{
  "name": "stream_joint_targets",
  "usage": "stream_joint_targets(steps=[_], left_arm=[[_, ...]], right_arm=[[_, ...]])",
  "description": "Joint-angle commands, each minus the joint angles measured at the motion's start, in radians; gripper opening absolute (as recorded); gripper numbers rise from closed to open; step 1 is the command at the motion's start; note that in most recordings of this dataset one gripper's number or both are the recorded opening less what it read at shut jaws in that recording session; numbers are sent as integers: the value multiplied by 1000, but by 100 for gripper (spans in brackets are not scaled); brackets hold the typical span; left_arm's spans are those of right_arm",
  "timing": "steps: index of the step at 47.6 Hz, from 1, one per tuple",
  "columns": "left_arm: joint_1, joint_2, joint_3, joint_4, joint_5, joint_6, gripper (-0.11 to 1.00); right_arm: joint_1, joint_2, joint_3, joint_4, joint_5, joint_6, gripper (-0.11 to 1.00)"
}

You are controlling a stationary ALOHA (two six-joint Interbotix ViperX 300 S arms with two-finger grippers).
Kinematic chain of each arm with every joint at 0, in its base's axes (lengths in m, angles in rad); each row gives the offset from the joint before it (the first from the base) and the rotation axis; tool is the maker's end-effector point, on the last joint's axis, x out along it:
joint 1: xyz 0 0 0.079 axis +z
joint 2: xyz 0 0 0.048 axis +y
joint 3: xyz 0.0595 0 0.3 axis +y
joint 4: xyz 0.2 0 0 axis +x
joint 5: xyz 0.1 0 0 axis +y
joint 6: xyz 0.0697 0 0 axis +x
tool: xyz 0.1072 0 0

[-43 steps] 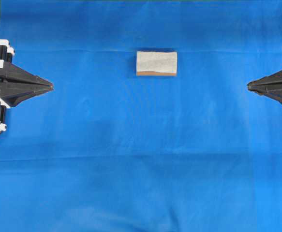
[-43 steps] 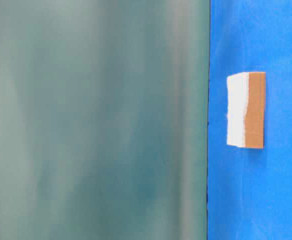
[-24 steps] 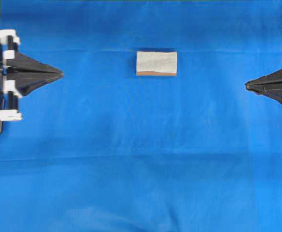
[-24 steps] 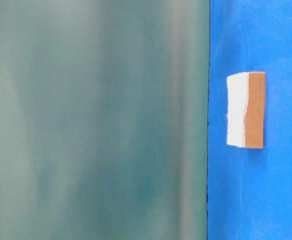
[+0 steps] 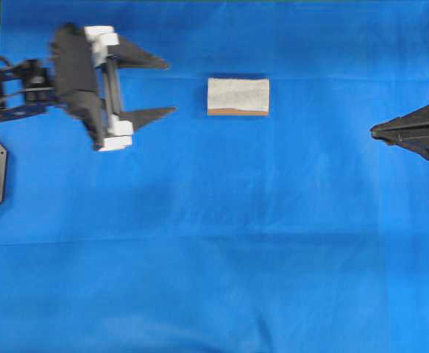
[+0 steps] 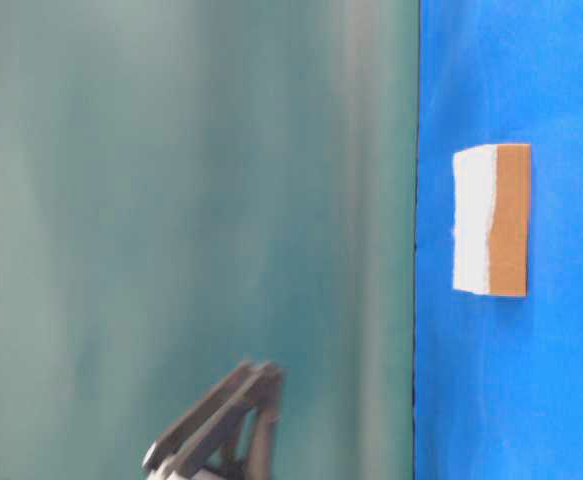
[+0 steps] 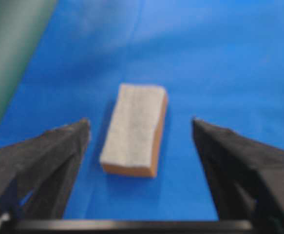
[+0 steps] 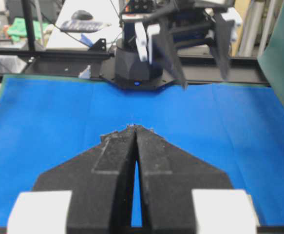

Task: Hand over the sponge with the left arm and wipe it with the right arm.
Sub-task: 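Move the left gripper open toward the sponge in the table center, then close the left gripper on the sponge's near end and lift it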

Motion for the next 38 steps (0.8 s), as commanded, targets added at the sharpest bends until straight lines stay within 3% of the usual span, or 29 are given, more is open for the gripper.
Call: stream_joint_targets(steps=[1, 4, 17, 38], left_arm=[[12, 71, -66, 0, -2, 34, 89], [20, 135, -100, 0, 2, 55, 94], [41, 376, -218, 2, 3, 83, 94], [100, 586, -321, 0, 0, 141, 94]], right_arm=[[-2, 9, -20, -2, 0, 2, 0], [-2, 11, -20, 0, 5, 2, 0], [-5, 23, -18, -2, 14, 3, 0], [-6, 32, -15, -3, 26, 2, 0]])
